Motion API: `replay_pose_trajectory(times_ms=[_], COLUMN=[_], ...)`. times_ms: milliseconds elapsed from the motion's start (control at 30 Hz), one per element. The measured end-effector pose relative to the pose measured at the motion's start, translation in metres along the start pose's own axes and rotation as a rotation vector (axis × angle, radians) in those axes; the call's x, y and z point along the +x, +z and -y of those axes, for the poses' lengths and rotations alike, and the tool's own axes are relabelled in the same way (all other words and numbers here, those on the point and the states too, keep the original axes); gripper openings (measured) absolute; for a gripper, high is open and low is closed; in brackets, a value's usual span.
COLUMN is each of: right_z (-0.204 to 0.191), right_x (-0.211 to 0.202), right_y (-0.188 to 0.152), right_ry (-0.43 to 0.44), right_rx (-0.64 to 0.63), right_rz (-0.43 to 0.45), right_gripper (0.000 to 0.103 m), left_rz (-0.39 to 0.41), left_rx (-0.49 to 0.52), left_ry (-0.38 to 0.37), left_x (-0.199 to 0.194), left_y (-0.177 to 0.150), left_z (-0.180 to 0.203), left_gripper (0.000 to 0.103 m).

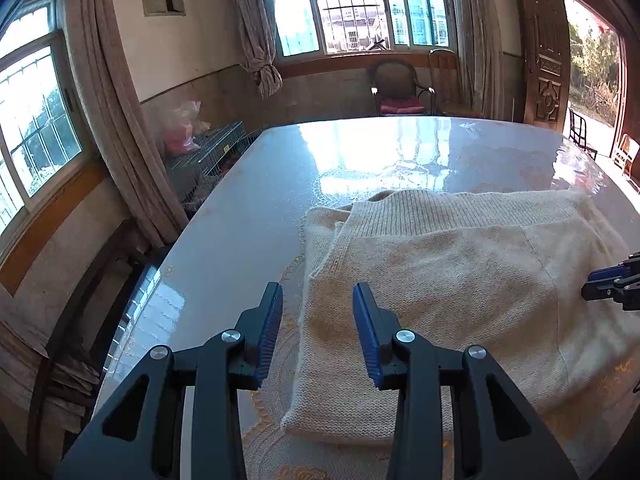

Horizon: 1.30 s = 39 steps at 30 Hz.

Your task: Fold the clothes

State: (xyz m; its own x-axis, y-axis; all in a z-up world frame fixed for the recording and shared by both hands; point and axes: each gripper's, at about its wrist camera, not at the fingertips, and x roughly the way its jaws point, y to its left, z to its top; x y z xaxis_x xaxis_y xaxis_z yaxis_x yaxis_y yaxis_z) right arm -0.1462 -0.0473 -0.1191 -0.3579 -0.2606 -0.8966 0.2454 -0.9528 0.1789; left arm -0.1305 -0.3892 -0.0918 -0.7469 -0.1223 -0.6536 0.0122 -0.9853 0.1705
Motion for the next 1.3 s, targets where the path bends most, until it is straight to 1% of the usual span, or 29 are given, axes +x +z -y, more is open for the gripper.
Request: replay_pose_trajectory(times_ms=[233, 467, 500, 633, 700, 767, 867, 900, 967, 1033, 1100, 1167, 1200, 1233, 1267, 1300], right_z=[0.003, 0.003, 0.002, 0.006, 0.006, 0.005, 0.004, 0.003, 0.002, 0.002, -0.001, -0.004, -0.005, -0.004, -0.003, -0.002], right_x=[0.001, 0.0, -0.001, -0.017, -0.021, -0.02, -0.013, -0.01, -0.005, 0.004, 0.014, 0.019, 0.019, 0.017, 0.015, 0.013], right_y=[-0.003, -0.003, -0.003, -0.001, 0.001, 0.004, 0.009, 0.011, 0.015, 0.019, 0.021, 0.023, 0.024, 0.024, 0.025, 0.025], right_ry=[0.015, 0.015, 0.015, 0.067, 0.122, 0.166, 0.219, 0.227, 0.234, 0.161, 0.148, 0.137, 0.134, 0.138, 0.143, 0.147], right_rx=[0.008, 0.005, 0.004, 0.023, 0.032, 0.046, 0.072, 0.079, 0.093, 0.092, 0.078, 0.058, 0.047, 0.044, 0.04, 0.038], right_rz=[0.002, 0.0, 0.0, 0.035, 0.05, 0.049, 0.034, 0.034, 0.034, 0.012, -0.009, -0.016, -0.016, -0.017, -0.018, -0.017], right_gripper=[0.026, 0.026, 0.026, 0.026, 0.026, 0.027, 0.027, 0.027, 0.027, 0.027, 0.027, 0.027, 0.027, 0.027, 0.027, 0.027], left_rz=[-0.013, -0.037, -0.039, -0.077, -0.082, -0.097, -0.12, -0.122, -0.159, -0.199, -0.242, -0.264, -0.261, -0.258, -0.254, -0.253], left_rx=[0.013, 0.015, 0.01, -0.09, -0.148, -0.168, -0.189, -0.175, -0.134, -0.101, -0.078, -0.072, -0.084, -0.096, -0.108, -0.142], left_ry=[0.01, -0.009, -0.021, -0.164, -0.19, -0.195, -0.252, -0.255, -0.222, -0.187, -0.149, -0.12, -0.117, -0.115, -0.113, -0.135], left_x=[0.004, 0.012, 0.013, 0.02, 0.025, 0.032, 0.041, 0.043, 0.052, 0.061, 0.07, 0.076, 0.075, 0.074, 0.073, 0.07], left_y=[-0.002, -0.003, -0.003, -0.001, 0.001, 0.005, 0.01, 0.012, 0.01, 0.003, -0.008, -0.02, -0.023, -0.027, -0.03, -0.031], left_z=[0.002, 0.004, 0.004, -0.009, -0.018, -0.022, -0.022, -0.018, -0.009, -0.004, -0.004, -0.012, -0.018, -0.024, -0.03, -0.038], left_gripper=[0.039, 0.039, 0.039, 0.039, 0.039, 0.039, 0.039, 0.039, 0.039, 0.039, 0.039, 0.039, 0.048, 0.053, 0.055, 0.055])
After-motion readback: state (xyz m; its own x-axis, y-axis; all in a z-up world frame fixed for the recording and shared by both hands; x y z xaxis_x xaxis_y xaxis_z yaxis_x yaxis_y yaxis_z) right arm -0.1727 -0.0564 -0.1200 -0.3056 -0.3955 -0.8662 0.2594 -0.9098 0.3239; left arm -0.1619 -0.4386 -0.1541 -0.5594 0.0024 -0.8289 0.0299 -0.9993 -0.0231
